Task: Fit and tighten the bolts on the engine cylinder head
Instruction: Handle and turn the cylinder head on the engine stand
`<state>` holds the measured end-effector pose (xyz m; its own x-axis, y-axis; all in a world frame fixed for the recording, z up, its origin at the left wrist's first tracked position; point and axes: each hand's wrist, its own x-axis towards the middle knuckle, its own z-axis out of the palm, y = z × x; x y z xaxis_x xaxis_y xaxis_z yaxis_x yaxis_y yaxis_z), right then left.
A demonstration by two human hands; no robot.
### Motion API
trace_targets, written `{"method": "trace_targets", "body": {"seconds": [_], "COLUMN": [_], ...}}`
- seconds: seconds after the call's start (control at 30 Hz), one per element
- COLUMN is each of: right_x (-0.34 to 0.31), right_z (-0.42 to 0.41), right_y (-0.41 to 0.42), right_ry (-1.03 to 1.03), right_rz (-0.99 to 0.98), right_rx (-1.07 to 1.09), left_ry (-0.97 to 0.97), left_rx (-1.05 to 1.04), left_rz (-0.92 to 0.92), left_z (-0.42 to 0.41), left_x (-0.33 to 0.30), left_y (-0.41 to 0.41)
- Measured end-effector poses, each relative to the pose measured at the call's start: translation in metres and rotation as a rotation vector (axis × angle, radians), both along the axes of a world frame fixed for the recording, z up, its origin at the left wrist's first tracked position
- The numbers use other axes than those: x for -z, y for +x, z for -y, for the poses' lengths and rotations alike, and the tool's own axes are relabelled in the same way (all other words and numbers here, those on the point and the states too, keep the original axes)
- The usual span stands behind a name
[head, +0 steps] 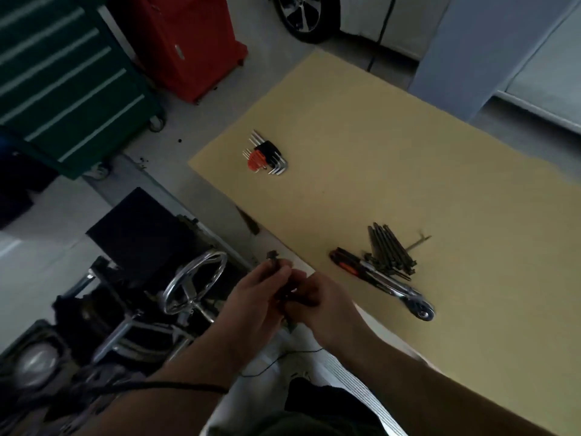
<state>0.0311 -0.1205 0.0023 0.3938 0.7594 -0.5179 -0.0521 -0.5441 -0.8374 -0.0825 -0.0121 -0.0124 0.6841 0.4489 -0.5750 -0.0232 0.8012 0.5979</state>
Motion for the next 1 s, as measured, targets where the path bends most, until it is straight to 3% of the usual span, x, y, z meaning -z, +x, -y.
{"method": "trace_targets", "body": {"seconds": [0.13,0.23,0.33,0.4,0.6,0.73,0.83,1.0], "right_x": [-0.005,-0.004,0.016,0.043,0.173,0.264,0.338,0.45], "right_z": [-0.014,-0.022,-0.027,-0.03,-0.026,-0.02,-0.028,-0.057], "right_y": [-0.049,-0.085,-0.125,-0.154,-0.262,-0.329,-0.367,-0.394], "right_ry": [0.028,-0.005,-0.06,-0.128,-0.371,-0.527,-0.618,-0.721], "right_rz": [-0.048,0.039,0.058,0.017,0.044,0.086,0.144,0.234], "right_rx": [-0.196,-0.378,-0.377,-0.37,-0.455,-0.58,-0.718,-0.79], "left_ry": [-0.049,-0.067,-0.025,-0.096,-0.414,-0.46,-0.466,-0.318], "left_rx": [-0.229,-0.357,-0.423,-0.479,-0.532,-0.498,-0.651,-0.813], "left_rz": [-0.044,-0.065,-0.12,-0.114,-0.105,-0.259,-0.356,-0.514], "left_z": [0.001,-0.001,0.004,0.016,0.08,0.128,0.147,0.145], "left_x": [-0.009,-0.012,0.004,0.026,0.142,0.24,0.315,0.411], "left_y": [-0.057,-0.12,-0.206,-0.267,-0.402,-0.463,-0.514,-0.588]}}
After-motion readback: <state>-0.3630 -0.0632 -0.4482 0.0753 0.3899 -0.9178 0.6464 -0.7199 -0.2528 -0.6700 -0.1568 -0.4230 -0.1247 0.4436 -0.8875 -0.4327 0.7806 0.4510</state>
